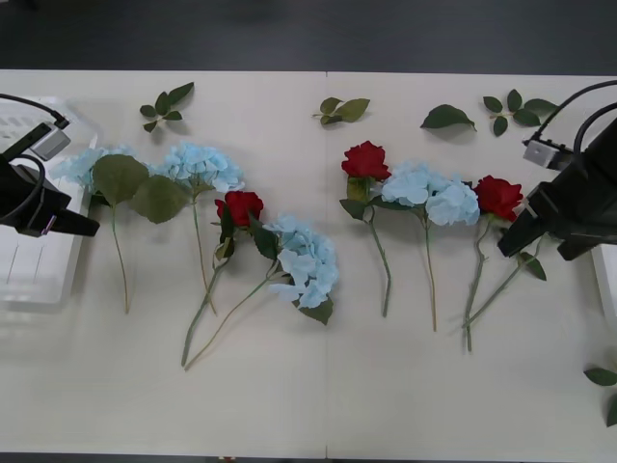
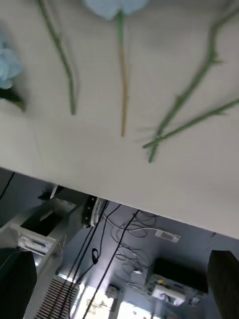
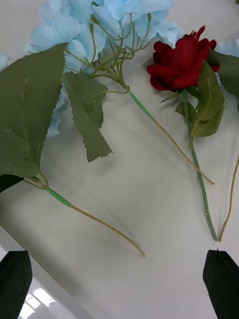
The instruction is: Put the red flowers into the right box and the blue flowers into the left box
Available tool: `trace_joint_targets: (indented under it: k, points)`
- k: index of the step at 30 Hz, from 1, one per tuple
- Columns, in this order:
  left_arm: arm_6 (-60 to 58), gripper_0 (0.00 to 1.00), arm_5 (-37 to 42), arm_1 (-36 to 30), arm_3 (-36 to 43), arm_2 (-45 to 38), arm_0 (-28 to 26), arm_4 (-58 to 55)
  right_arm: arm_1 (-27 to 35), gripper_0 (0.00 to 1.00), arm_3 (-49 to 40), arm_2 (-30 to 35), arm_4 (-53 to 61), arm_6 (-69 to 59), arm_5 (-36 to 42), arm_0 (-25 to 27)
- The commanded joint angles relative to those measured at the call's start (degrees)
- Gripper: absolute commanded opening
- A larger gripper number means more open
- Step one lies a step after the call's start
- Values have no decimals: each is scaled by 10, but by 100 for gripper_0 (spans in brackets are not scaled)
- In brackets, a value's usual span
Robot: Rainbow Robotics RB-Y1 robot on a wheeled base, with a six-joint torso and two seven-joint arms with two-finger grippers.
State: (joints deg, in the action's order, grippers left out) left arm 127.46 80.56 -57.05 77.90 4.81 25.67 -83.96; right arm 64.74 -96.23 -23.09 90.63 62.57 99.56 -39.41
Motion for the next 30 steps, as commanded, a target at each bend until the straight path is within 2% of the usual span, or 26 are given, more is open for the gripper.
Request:
trace_joint_targets:
  k: [1, 6, 14, 21, 30]
  points:
    - [-129, 100, -3, -23, 49, 1, -21, 27, 21, 100, 12, 9, -35, -81, 7, -9]
    - [-223, 100, -2, -4, 59, 13, -22, 65, 10, 100, 56, 9, -81, -127, 8, -1]
    - [-326, 100, -7, 11, 82, 35, -21, 126, -30, 100, 138, 9, -140, -118, -14, 6]
    - [-389, 100, -51, 12, 82, 85, -9, 141, -48, 100, 194, 9, -146, -105, -75, 13]
    - [-446, 100, -89, 16, 82, 135, 14, 174, -53, 100, 203, 9, -177, -82, -177, 52]
